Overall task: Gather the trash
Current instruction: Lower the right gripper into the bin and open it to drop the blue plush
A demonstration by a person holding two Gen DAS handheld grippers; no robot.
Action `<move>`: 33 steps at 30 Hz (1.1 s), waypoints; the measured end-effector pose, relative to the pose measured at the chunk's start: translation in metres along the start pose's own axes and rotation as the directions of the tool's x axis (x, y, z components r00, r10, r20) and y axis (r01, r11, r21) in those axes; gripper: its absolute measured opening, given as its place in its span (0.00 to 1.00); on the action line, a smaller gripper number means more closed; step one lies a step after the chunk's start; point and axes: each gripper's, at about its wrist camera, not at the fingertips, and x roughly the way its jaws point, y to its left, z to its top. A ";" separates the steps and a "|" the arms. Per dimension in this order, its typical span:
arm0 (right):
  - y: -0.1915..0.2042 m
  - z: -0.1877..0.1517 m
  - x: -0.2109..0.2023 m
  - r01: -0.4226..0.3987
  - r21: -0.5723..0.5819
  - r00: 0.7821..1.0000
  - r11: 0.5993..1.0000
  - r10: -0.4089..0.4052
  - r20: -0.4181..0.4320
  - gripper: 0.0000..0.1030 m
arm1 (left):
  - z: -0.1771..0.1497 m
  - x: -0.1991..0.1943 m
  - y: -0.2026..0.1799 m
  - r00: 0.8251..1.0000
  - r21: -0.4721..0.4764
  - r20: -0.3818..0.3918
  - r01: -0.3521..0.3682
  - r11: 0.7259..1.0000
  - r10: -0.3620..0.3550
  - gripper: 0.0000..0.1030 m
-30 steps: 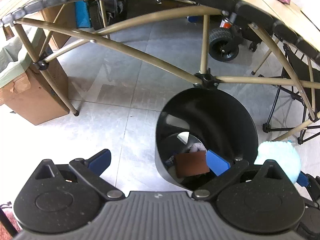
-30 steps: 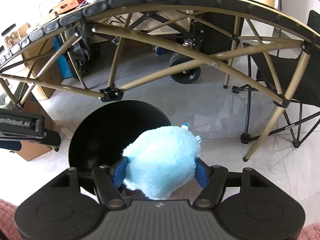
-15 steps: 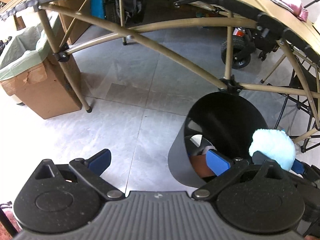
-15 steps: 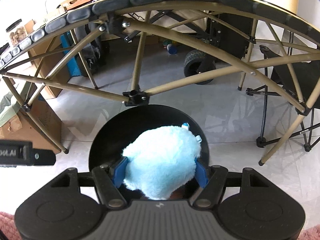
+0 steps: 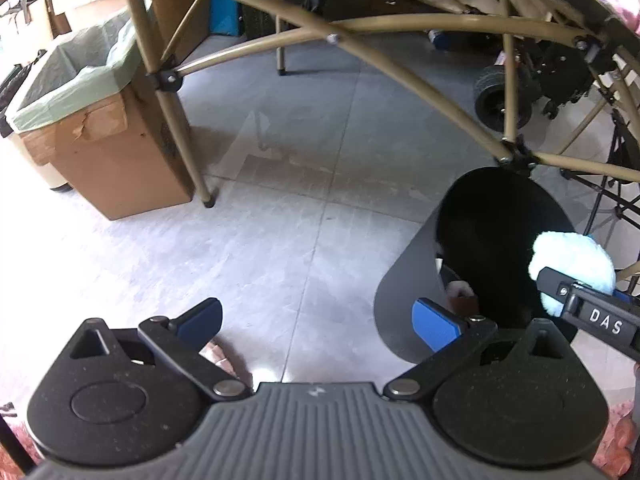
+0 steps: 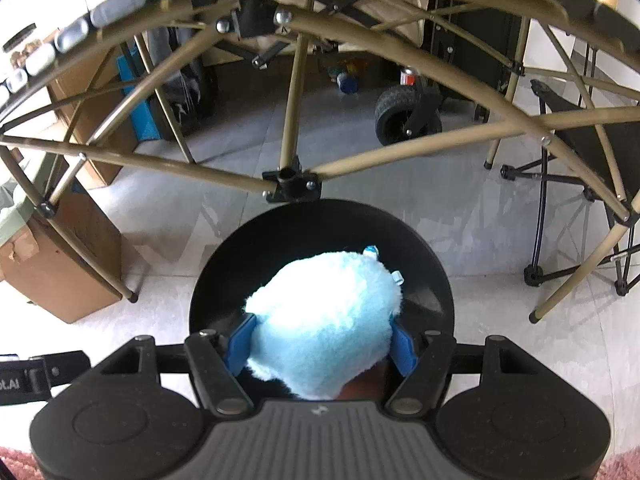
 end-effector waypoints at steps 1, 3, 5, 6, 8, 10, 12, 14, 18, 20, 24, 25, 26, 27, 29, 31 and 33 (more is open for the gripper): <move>0.001 0.000 0.002 0.000 0.000 1.000 1.000 0.000 -0.007 0.65 | -0.001 0.001 0.002 1.000 -0.002 -0.003 -0.005 1.000 0.005 1.00; 0.004 0.000 0.004 -0.001 -0.003 1.000 1.000 0.001 -0.017 0.65 | -0.002 0.003 0.005 1.000 -0.004 -0.008 -0.011 1.000 0.011 1.00; 0.008 -0.001 0.005 -0.003 -0.011 1.000 1.000 0.003 -0.019 0.66 | -0.002 0.004 0.007 1.000 -0.008 -0.011 -0.012 1.000 0.012 1.00; 0.009 -0.001 0.005 -0.004 -0.015 1.000 1.000 0.004 -0.020 0.66 | -0.002 0.004 0.008 1.000 -0.009 -0.011 -0.012 1.000 0.012 1.00; 0.011 -0.001 0.006 -0.004 -0.020 1.000 1.000 0.003 -0.021 0.66 | -0.002 0.003 0.009 1.000 -0.009 -0.009 -0.011 1.000 0.011 1.00; 0.013 -0.001 0.008 -0.002 -0.024 1.000 1.000 0.001 -0.026 0.66 | -0.003 0.003 0.009 1.000 -0.008 -0.008 -0.006 1.000 0.006 1.00; 0.014 -0.001 0.010 0.000 -0.030 0.999 1.000 -0.001 -0.032 0.68 | -0.003 0.003 0.009 1.000 -0.006 -0.008 -0.006 1.000 0.005 1.00; 0.015 -0.001 0.012 0.005 -0.038 0.999 0.999 -0.007 -0.041 0.76 | -0.003 0.004 0.009 1.000 -0.007 -0.009 -0.003 1.000 0.003 1.00; 0.014 0.000 0.014 0.015 -0.036 0.999 0.999 -0.016 -0.046 0.97 | -0.002 0.004 0.010 1.000 -0.008 -0.011 -0.002 1.000 0.002 1.00; 0.013 0.000 0.013 0.015 -0.035 0.999 0.999 -0.017 -0.036 0.97 | -0.003 0.004 0.010 1.000 -0.008 -0.011 0.000 1.000 0.000 1.00; 0.012 -0.001 0.013 0.019 -0.033 0.999 0.999 -0.020 -0.038 0.97 | -0.003 0.004 0.009 1.000 -0.004 -0.011 -0.002 1.000 0.002 1.00; 0.012 -0.001 0.013 0.020 -0.034 0.999 0.999 -0.021 -0.038 0.97 | -0.003 0.004 0.009 1.000 -0.003 -0.011 -0.002 1.000 0.002 1.00; 0.012 -0.001 0.012 0.022 -0.034 0.999 0.999 -0.024 -0.037 0.97 | -0.003 0.005 0.009 1.000 -0.003 -0.012 -0.002 1.000 0.002 1.00; 0.012 -0.001 0.012 0.023 -0.034 0.999 0.999 -0.024 -0.037 0.97 | -0.003 0.005 0.009 1.000 -0.003 -0.012 -0.003 1.000 0.003 1.00; 0.012 -0.001 0.012 0.023 -0.034 0.999 0.999 -0.024 -0.039 0.97 | -0.003 0.005 0.009 1.000 -0.003 -0.012 -0.003 1.000 0.003 1.00; 0.011 -0.001 0.013 0.023 -0.036 0.999 0.999 -0.025 -0.041 0.97 | -0.003 0.005 0.009 1.000 -0.003 -0.012 -0.003 1.000 0.003 1.00; 0.011 -0.002 0.014 0.024 -0.038 0.999 0.999 -0.026 -0.046 0.98 | -0.004 0.005 0.008 1.000 -0.002 -0.013 -0.004 1.000 0.003 1.00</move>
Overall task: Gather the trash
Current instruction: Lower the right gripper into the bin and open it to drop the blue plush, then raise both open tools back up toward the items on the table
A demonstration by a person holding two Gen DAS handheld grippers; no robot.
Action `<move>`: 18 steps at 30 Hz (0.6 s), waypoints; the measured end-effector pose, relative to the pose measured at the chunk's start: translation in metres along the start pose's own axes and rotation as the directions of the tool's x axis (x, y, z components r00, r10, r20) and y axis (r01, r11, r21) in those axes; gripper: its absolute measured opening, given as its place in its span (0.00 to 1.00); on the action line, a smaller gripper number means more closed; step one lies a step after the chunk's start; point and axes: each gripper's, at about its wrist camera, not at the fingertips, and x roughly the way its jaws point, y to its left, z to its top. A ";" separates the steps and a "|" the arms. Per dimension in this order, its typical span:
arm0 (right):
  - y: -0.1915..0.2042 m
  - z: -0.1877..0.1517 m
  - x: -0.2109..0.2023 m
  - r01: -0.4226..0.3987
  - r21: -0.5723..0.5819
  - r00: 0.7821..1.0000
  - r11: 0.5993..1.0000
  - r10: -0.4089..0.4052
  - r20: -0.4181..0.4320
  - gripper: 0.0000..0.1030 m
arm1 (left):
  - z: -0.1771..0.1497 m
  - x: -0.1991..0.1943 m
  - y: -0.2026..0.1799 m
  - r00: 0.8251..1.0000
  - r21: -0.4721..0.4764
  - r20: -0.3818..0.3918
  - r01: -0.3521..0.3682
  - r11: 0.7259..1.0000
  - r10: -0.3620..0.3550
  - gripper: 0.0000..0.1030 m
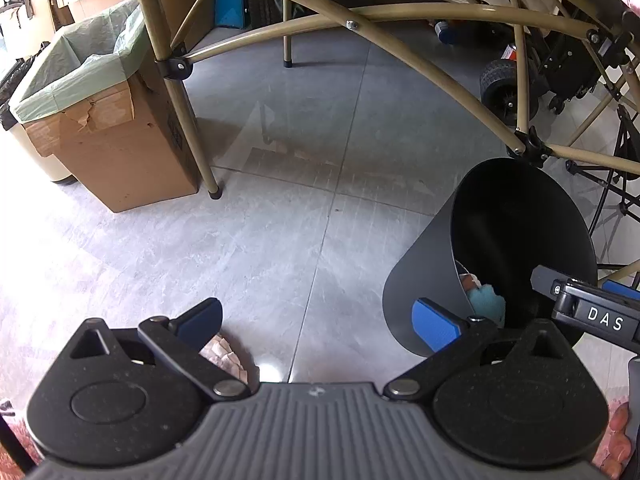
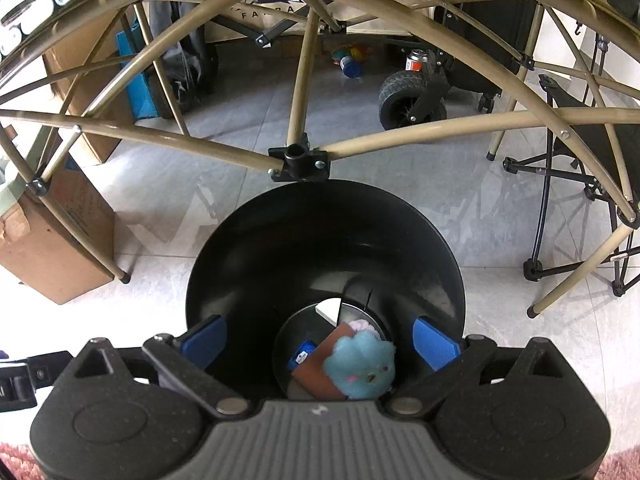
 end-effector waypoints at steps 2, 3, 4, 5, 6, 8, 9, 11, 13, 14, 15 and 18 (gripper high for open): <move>0.000 0.000 0.001 0.001 -0.002 1.000 1.000 -0.001 -0.003 0.98 | -0.001 0.000 0.000 1.000 0.002 0.000 0.002 1.000 -0.002 1.00; 0.000 0.000 0.001 0.001 -0.003 1.000 1.000 -0.001 -0.004 0.98 | -0.001 0.000 0.000 1.000 0.002 0.000 0.002 1.000 -0.002 1.00; 0.000 -0.001 0.001 0.001 -0.005 1.000 1.000 -0.001 -0.005 0.98 | -0.001 0.000 0.000 1.000 0.002 0.000 0.002 1.000 -0.002 1.00; 0.000 -0.001 0.000 0.000 -0.006 1.000 1.000 0.000 -0.006 0.98 | -0.001 0.000 0.000 1.000 0.002 0.000 0.003 1.000 -0.003 1.00; 0.000 -0.001 0.000 -0.001 -0.008 1.000 1.000 0.001 -0.008 0.98 | 0.000 0.000 -0.001 1.000 0.002 0.001 0.004 1.000 -0.004 1.00; 0.000 -0.002 -0.001 -0.007 -0.014 1.000 1.000 0.007 -0.010 0.98 | -0.001 -0.002 -0.001 1.000 0.004 0.004 0.009 1.000 -0.009 1.00; 0.000 -0.003 -0.003 -0.009 -0.017 1.000 1.000 0.008 -0.009 0.98 | -0.001 -0.003 -0.001 1.000 0.007 0.007 0.011 1.000 -0.011 1.00; 0.000 -0.003 -0.007 -0.012 -0.025 1.000 1.000 0.012 -0.003 0.98 | -0.001 -0.006 -0.003 1.000 0.011 0.016 0.017 1.000 -0.017 1.00; -0.001 -0.004 -0.012 -0.011 -0.032 1.000 0.999 0.011 -0.004 0.98 | -0.001 -0.010 -0.004 0.999 0.014 0.024 0.022 1.000 -0.022 1.00; -0.002 -0.006 -0.013 -0.010 -0.032 1.000 0.999 0.010 -0.008 0.98 | -0.001 -0.011 -0.004 0.999 0.015 0.028 0.022 1.000 -0.022 1.00; -0.004 -0.007 -0.015 -0.013 -0.029 1.000 0.999 0.012 -0.014 0.98 | 0.000 -0.012 -0.004 0.999 0.015 0.031 0.022 1.000 -0.022 1.00; -0.009 -0.009 -0.019 -0.019 -0.018 1.000 1.000 0.019 -0.020 0.98 | 0.000 -0.015 -0.006 0.999 0.013 0.038 0.023 1.000 -0.023 1.00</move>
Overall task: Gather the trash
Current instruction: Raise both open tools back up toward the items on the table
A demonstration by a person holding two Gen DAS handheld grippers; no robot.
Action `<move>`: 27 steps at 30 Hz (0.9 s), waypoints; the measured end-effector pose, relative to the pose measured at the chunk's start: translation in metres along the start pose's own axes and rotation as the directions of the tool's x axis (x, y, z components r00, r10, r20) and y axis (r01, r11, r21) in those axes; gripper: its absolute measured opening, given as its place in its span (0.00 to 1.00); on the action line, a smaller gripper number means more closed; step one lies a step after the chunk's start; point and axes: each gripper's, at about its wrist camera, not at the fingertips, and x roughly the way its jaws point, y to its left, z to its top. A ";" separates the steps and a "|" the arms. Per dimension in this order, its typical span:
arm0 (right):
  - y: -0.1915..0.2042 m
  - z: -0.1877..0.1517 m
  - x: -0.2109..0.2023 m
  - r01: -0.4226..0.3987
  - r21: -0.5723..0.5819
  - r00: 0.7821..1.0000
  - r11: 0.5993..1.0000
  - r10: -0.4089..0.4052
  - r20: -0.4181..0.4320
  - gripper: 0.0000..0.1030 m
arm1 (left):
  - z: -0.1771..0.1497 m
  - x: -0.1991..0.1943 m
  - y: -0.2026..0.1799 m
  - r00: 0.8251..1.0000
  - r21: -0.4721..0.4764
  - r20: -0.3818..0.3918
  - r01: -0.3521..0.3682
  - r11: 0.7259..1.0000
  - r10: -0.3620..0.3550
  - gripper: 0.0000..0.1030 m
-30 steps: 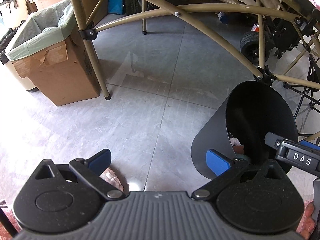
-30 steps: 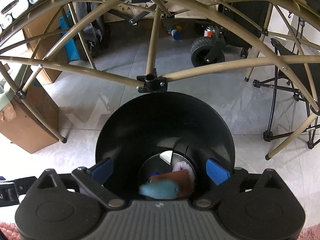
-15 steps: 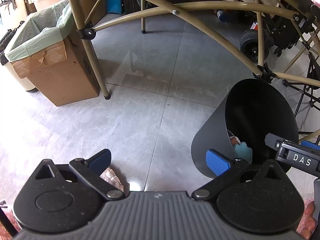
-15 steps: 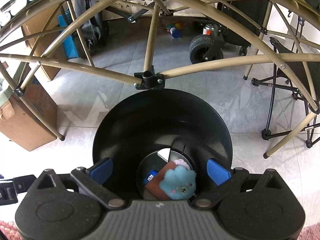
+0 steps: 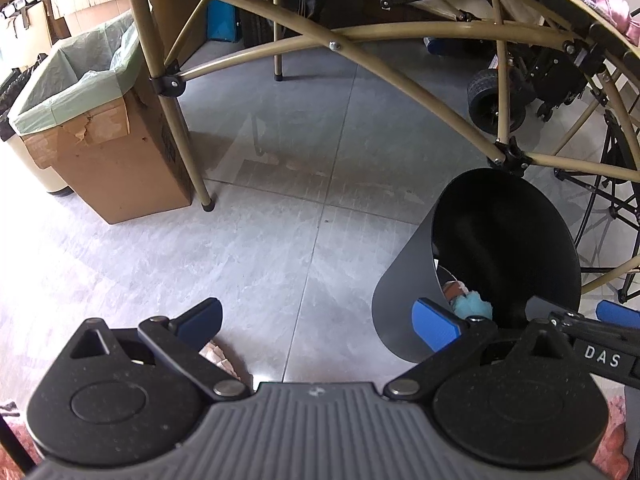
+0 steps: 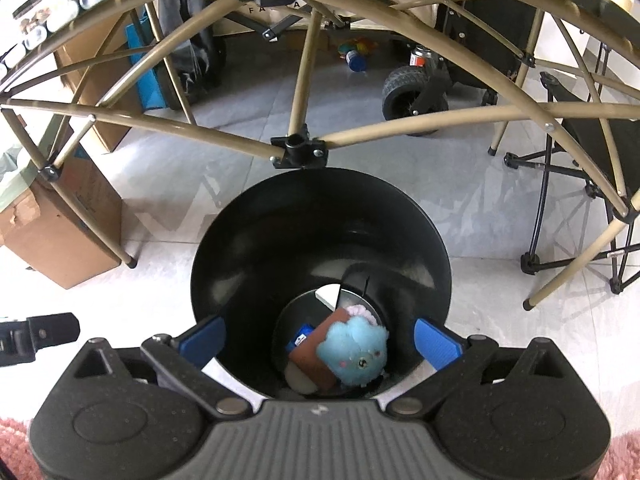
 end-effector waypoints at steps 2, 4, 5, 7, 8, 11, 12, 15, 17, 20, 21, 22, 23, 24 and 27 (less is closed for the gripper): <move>-0.003 0.000 -0.005 0.002 0.002 1.000 1.000 -0.002 0.011 0.99 | 0.000 -0.004 -0.002 1.000 0.005 0.008 0.005 1.000 -0.006 1.00; -0.006 0.000 -0.012 -0.002 0.005 1.000 1.000 0.002 0.017 0.99 | -0.001 -0.009 -0.005 1.000 0.012 0.020 0.015 1.000 -0.015 1.00; -0.007 0.000 -0.016 -0.008 0.008 1.000 1.000 0.008 0.021 0.99 | -0.001 -0.013 -0.007 0.999 0.016 0.029 0.021 1.000 -0.021 1.00; -0.008 -0.001 -0.026 -0.017 0.009 0.999 1.000 0.017 0.033 0.99 | -0.002 -0.020 -0.010 0.998 0.023 0.047 0.030 0.999 -0.031 1.00; -0.009 -0.002 -0.031 -0.020 0.008 0.999 1.000 0.020 0.041 0.99 | -0.003 -0.024 -0.011 0.998 0.025 0.056 0.036 0.999 -0.038 1.00; -0.012 -0.003 -0.047 -0.028 0.011 0.997 1.000 0.028 0.069 0.99 | -0.004 -0.038 -0.014 0.994 0.026 0.090 0.056 0.998 -0.058 1.00; -0.013 -0.003 -0.052 -0.031 0.014 0.997 0.999 0.030 0.078 0.99 | -0.004 -0.042 -0.015 0.993 0.026 0.102 0.058 0.998 -0.060 1.00; -0.017 -0.003 -0.066 -0.040 0.019 0.994 0.999 0.038 0.104 1.00 | -0.003 -0.053 -0.017 0.989 0.021 0.128 0.072 0.997 -0.074 1.00; -0.019 -0.003 -0.075 -0.048 0.022 0.992 0.999 0.045 0.121 1.00 | -0.002 -0.060 -0.019 0.987 0.021 0.144 0.075 0.997 -0.077 1.00; -0.023 -0.002 -0.090 -0.055 0.024 0.988 0.998 0.051 0.149 1.00 | 0.001 -0.072 -0.022 0.982 0.016 0.168 0.086 0.996 -0.088 1.00; -0.024 -0.002 -0.095 -0.059 0.024 0.986 0.998 0.054 0.160 1.00 | 0.002 -0.075 -0.023 0.980 0.015 0.176 0.089 0.996 -0.091 1.00; -0.025 -0.001 -0.100 -0.062 0.022 0.983 0.998 0.057 0.173 1.00 | 0.002 -0.079 -0.025 0.978 0.015 0.185 0.091 0.996 -0.092 1.00; -0.027 -0.001 -0.105 -0.064 0.022 0.981 0.998 0.059 0.184 1.00 | 0.004 -0.083 -0.026 0.977 0.015 0.193 0.090 0.996 -0.092 1.00; -0.028 0.000 -0.110 -0.070 0.021 0.978 0.997 0.065 0.198 1.00 | 0.005 -0.087 -0.028 0.975 0.016 0.201 0.091 0.996 -0.092 1.00; -0.032 0.004 -0.126 -0.085 0.023 0.965 0.996 0.077 0.252 1.00 | 0.011 -0.099 -0.034 0.969 0.018 0.230 0.091 0.996 -0.093 1.00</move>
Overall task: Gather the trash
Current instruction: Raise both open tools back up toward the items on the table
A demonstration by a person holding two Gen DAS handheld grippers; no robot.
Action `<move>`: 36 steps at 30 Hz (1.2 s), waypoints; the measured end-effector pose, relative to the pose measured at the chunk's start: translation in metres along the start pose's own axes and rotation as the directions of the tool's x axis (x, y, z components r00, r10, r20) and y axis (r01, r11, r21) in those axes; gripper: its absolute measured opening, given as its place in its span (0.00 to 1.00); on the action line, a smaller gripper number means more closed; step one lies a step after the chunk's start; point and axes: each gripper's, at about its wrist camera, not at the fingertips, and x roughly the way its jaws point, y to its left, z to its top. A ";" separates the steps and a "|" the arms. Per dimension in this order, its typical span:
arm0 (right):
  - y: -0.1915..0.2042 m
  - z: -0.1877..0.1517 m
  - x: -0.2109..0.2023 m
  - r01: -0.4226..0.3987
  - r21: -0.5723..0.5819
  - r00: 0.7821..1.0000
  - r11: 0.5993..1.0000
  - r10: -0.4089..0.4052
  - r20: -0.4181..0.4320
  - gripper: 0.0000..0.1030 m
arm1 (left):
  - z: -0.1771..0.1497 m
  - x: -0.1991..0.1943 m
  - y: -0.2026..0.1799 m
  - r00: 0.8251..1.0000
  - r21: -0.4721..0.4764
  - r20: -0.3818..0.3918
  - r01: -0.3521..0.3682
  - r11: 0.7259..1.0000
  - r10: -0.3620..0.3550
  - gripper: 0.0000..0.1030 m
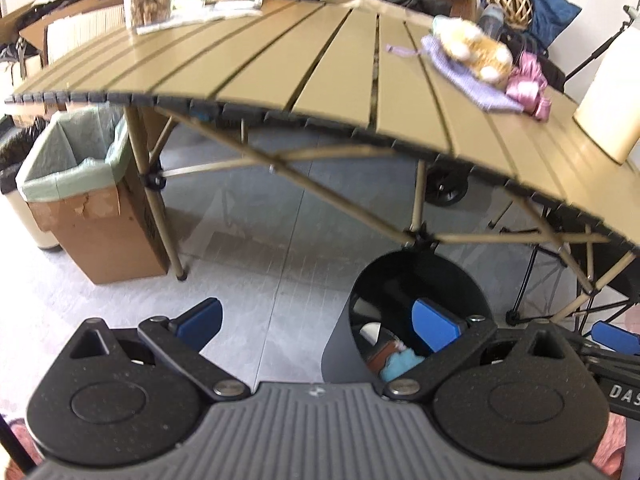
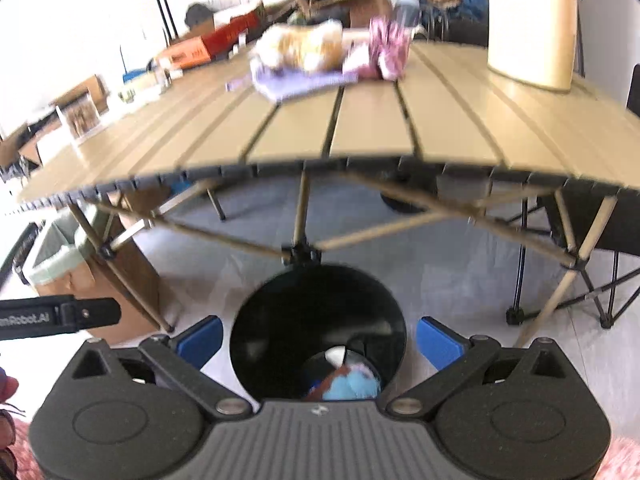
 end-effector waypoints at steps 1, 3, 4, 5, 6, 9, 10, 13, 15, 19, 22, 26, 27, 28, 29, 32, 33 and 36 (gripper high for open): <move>-0.001 0.003 -0.005 -0.005 -0.004 1.000 1.000 0.005 0.022 1.00 | 0.004 -0.004 -0.002 1.000 0.000 0.015 0.001 1.000 -0.001 1.00; -0.003 0.010 -0.015 -0.006 -0.007 0.998 1.000 0.006 0.065 1.00 | 0.012 -0.012 -0.006 0.999 -0.002 0.045 0.007 1.000 -0.007 1.00; -0.005 0.014 -0.020 -0.010 -0.001 0.996 1.000 0.010 0.088 1.00 | 0.016 -0.016 -0.008 0.998 -0.004 0.059 0.010 1.000 -0.010 1.00; -0.008 0.019 -0.024 -0.017 0.008 0.993 1.000 0.016 0.113 1.00 | 0.020 -0.019 -0.010 0.997 -0.008 0.074 0.013 1.000 -0.013 1.00; -0.012 0.023 -0.028 -0.023 0.019 0.990 1.000 0.020 0.137 1.00 | 0.025 -0.021 -0.013 0.996 -0.011 0.087 0.015 1.000 -0.014 1.00; -0.023 0.037 -0.036 -0.046 0.053 0.977 0.998 0.034 0.212 1.00 | 0.037 -0.025 -0.019 0.993 -0.023 0.117 0.021 1.000 -0.018 1.00; -0.027 0.042 -0.038 -0.056 0.065 0.971 0.996 0.039 0.238 1.00 | 0.041 -0.025 -0.021 0.992 -0.028 0.124 0.023 0.999 -0.019 1.00; -0.041 0.055 -0.039 -0.104 0.106 0.949 0.989 0.067 0.307 1.00 | 0.054 -0.022 -0.027 0.990 -0.043 0.140 0.025 0.999 -0.019 1.00; -0.047 0.066 -0.036 -0.139 0.113 0.935 0.984 0.092 0.342 1.00 | 0.064 -0.019 -0.031 0.989 -0.047 0.149 0.025 0.999 -0.018 1.00; -0.053 0.083 -0.029 -0.145 0.115 0.914 0.983 0.089 0.397 1.00 | 0.080 -0.014 -0.038 0.985 -0.056 0.174 0.027 0.998 -0.017 1.00; -0.056 0.098 -0.018 -0.191 0.110 0.895 0.975 0.127 0.428 1.00 | 0.094 -0.009 -0.042 0.982 -0.063 0.186 0.031 0.998 -0.019 1.00; -0.052 0.120 -0.001 -0.178 0.087 0.880 0.980 0.119 0.460 1.00 | 0.112 -0.002 -0.044 0.979 -0.076 0.201 0.034 0.997 -0.018 1.00; -0.050 0.125 0.005 -0.174 0.086 0.879 0.981 0.115 0.462 1.00 | 0.118 0.000 -0.044 0.978 -0.081 0.206 0.038 0.996 -0.020 1.00; -0.049 0.130 0.010 -0.170 0.087 0.880 0.982 0.111 0.462 1.00 | 0.123 0.002 -0.043 0.977 -0.086 0.211 0.043 0.995 -0.024 1.00; -0.048 0.136 0.016 -0.166 0.089 0.878 0.982 0.106 0.468 1.00 | 0.128 0.004 -0.043 0.977 -0.091 0.214 0.046 0.995 -0.025 1.00; -0.045 0.150 0.032 -0.158 0.099 0.883 0.982 0.096 0.459 1.00 | 0.143 0.012 -0.042 0.976 -0.108 0.216 0.046 0.993 -0.022 1.00; -0.045 0.155 0.038 -0.167 0.105 0.891 0.980 0.105 0.441 1.00 | 0.148 0.014 -0.042 0.976 -0.109 0.219 0.041 0.993 -0.016 1.00; -0.040 0.174 0.060 -0.168 0.092 0.919 0.981 0.122 0.376 1.00 | 0.160 0.021 -0.042 0.973 -0.111 0.231 0.033 0.993 -0.006 1.00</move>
